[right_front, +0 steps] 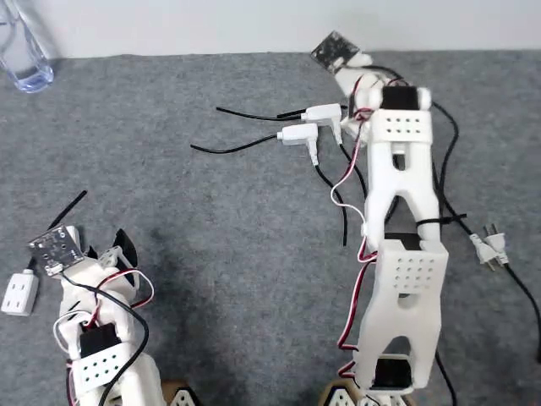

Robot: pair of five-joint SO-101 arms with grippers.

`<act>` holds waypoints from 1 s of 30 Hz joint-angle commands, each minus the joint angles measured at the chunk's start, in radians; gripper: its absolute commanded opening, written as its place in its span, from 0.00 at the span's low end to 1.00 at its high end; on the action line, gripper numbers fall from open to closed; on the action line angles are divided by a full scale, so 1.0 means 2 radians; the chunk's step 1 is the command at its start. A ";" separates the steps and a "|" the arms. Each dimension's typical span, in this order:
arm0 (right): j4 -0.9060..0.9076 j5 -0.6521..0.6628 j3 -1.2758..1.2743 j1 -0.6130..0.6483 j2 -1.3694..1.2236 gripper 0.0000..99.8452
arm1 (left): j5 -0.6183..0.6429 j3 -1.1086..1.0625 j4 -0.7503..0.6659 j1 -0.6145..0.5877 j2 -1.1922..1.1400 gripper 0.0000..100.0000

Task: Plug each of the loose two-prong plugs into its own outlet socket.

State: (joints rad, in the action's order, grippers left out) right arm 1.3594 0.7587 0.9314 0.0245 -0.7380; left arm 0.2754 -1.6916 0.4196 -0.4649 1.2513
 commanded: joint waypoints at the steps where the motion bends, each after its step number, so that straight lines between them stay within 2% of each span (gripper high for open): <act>1: 0.086 0.002 0.065 0.004 0.038 0.33 | -0.003 0.003 -0.008 0.003 0.005 0.21; 8: 0.223 -0.157 0.149 0.007 0.038 0.33 | -0.003 0.006 -0.008 0.000 0.005 0.21; 12: 0.221 -0.222 0.086 -0.012 0.066 0.33 | -0.005 0.021 0.000 -0.029 0.005 0.21; 16: 0.220 -0.232 -0.044 -0.012 0.125 0.33 | -0.005 0.036 0.010 -0.048 0.005 0.21; 24: 0.211 -0.230 -0.281 -0.015 0.313 0.33 | -0.054 0.045 0.021 -0.049 0.005 0.20; 30: 0.118 -0.228 -0.493 -0.012 0.457 0.33 | -0.055 0.045 0.022 -0.050 0.005 0.20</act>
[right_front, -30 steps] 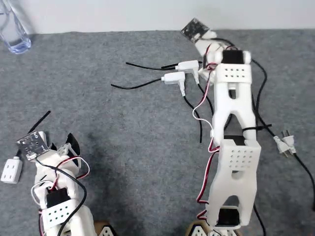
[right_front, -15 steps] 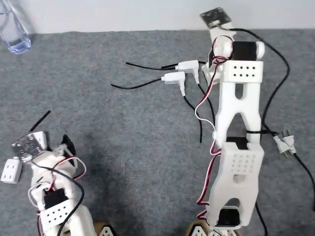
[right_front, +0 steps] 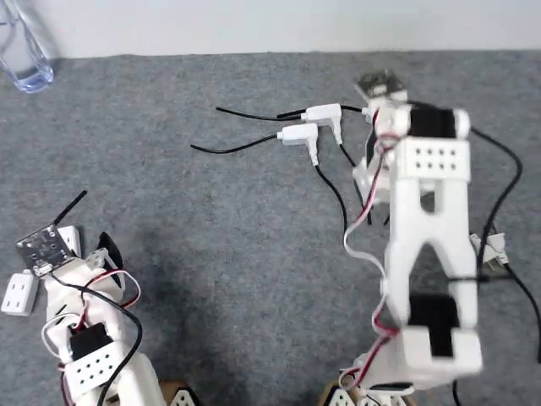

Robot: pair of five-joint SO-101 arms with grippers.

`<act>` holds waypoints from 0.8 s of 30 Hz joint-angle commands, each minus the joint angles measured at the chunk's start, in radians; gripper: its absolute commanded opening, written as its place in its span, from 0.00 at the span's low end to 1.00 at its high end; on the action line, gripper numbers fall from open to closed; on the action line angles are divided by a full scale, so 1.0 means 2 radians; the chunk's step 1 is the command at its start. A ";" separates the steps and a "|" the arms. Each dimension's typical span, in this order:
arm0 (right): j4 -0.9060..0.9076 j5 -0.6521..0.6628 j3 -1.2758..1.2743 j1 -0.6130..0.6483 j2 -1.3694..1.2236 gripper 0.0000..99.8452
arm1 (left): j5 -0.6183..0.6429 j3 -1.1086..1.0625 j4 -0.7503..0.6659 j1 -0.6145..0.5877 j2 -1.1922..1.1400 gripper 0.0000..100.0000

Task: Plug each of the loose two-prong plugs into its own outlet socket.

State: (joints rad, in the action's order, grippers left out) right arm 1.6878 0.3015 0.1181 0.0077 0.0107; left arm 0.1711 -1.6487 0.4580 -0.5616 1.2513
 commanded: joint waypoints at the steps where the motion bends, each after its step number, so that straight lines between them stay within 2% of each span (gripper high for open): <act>1: -0.063 0.001 -0.120 -0.003 0.106 0.33 | -0.003 0.025 0.009 -0.002 0.005 0.20; 4: -0.107 0.002 -0.223 -0.003 0.178 0.33 | -0.015 0.033 0.040 -0.002 0.005 0.21; 8: -0.179 0.003 -0.359 -0.003 0.269 0.33 | -0.091 0.042 0.068 -0.002 0.005 0.20; 13: -0.258 0.028 -0.481 -0.007 0.346 0.33 | -0.099 0.042 0.072 -0.002 0.005 0.20; 19: -0.343 0.026 -0.569 -0.005 0.366 0.33 | -0.103 0.058 0.108 -0.002 0.005 0.20; 24: -0.420 0.015 -0.644 -0.003 0.366 0.33 | -0.144 0.057 0.112 -0.002 0.005 0.20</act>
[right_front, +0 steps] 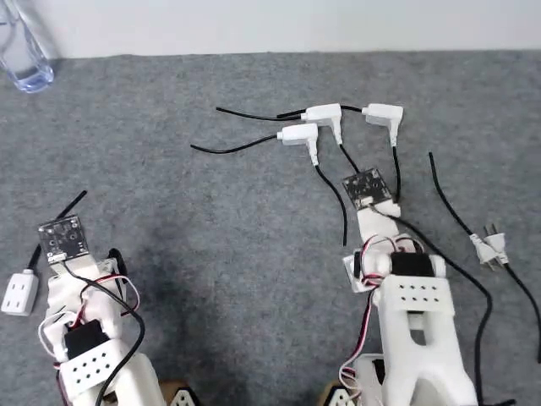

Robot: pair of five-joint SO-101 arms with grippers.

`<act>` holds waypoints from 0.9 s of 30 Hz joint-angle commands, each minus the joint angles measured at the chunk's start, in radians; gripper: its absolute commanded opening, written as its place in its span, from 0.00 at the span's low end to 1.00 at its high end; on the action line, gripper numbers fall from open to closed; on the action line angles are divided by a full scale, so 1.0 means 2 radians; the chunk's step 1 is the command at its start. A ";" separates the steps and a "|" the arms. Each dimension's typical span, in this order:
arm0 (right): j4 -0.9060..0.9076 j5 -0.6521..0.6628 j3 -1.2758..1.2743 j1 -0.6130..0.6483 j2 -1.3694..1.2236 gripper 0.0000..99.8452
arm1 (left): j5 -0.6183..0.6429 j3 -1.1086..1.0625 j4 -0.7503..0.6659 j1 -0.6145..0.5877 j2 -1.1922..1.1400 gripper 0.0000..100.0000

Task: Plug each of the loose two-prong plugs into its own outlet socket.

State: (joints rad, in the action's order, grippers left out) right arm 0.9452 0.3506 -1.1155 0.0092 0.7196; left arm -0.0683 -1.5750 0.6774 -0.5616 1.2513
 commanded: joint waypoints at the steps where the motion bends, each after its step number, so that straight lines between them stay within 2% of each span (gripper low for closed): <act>1: -0.072 -0.013 -0.044 -0.004 0.012 0.33 | -0.029 0.020 0.002 -0.002 0.005 0.20; 6: -0.139 -0.013 -0.084 -0.005 0.014 0.33 | -0.053 0.041 0.022 -0.006 0.005 0.20; 8: -0.142 -0.014 -0.085 -0.004 0.013 0.33 | -0.059 0.083 0.050 -0.034 0.005 0.20; 11: -0.142 -0.013 -0.085 0.001 0.013 0.33 | -0.059 0.176 0.126 -0.087 0.005 0.20; 14: -0.141 -0.012 -0.086 0.011 0.013 0.33 | -0.067 0.284 0.232 -0.126 0.005 0.20; 16: -0.140 -0.012 -0.086 0.011 0.013 0.33 | -0.094 0.353 0.302 -0.138 0.003 0.20; 19: -0.140 -0.012 -0.086 0.011 0.012 0.33 | -0.106 0.425 0.361 -0.136 0.000 0.20; 24: -0.142 0.014 -0.097 0.013 0.016 0.33 | -0.107 0.450 0.390 -0.078 -0.008 0.20; 27: -0.142 0.019 -0.099 0.023 0.016 0.33 | -0.107 0.457 0.388 -0.054 -0.053 0.20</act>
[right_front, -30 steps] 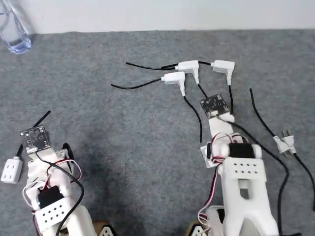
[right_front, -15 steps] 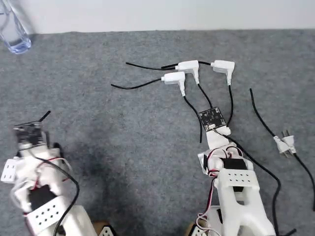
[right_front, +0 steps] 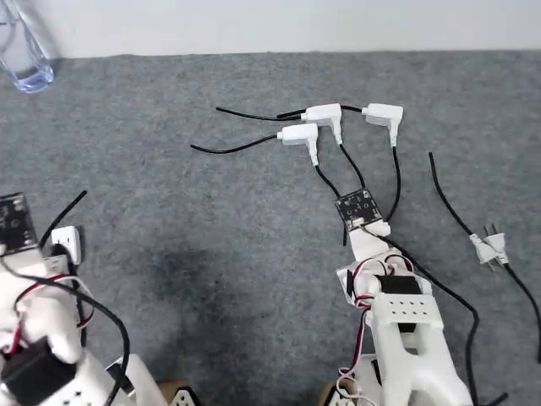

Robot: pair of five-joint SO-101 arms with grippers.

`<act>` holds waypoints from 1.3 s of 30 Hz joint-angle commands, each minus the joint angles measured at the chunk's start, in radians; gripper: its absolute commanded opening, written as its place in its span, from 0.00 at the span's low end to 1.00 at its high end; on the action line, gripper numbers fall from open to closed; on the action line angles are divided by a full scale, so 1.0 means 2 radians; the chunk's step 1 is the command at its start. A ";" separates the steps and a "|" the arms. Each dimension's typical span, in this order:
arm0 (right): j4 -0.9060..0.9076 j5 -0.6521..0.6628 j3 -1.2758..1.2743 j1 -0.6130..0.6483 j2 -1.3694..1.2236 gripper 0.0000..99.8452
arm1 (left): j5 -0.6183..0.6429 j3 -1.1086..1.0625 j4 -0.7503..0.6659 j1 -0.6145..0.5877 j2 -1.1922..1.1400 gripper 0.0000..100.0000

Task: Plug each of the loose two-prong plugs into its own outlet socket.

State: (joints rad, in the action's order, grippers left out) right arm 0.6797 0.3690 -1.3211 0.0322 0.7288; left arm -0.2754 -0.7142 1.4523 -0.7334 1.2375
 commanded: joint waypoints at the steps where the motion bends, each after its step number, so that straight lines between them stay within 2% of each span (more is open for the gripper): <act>1: -0.010 0.013 0.004 0.013 0.012 0.33 | -0.004 0.033 -0.005 0.031 -0.072 0.20; 9: -0.011 0.014 0.003 0.013 0.012 0.33 | -0.029 0.133 -0.054 0.032 -0.386 0.20; 13: -0.012 0.014 0.003 0.013 0.012 0.33 | -0.029 0.148 -0.098 0.031 -0.484 0.15; 15: -0.013 0.014 0.003 0.013 0.012 0.33 | -0.028 0.148 -0.121 0.033 -0.512 0.13; 18: -0.019 0.014 0.002 0.013 0.012 0.33 | 0.008 0.147 -0.165 0.032 -0.546 0.14; 26: -0.019 0.014 0.002 0.013 0.012 0.33 | 0.008 0.132 -0.228 0.024 -0.606 0.18; 39: -0.019 0.014 0.002 0.013 0.012 0.33 | 0.008 0.132 -0.265 0.012 -0.656 0.17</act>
State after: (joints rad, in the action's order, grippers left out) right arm 0.6628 0.3874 -1.3211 0.0537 0.7288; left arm -0.2662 -0.4626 0.9551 -0.7043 -0.0575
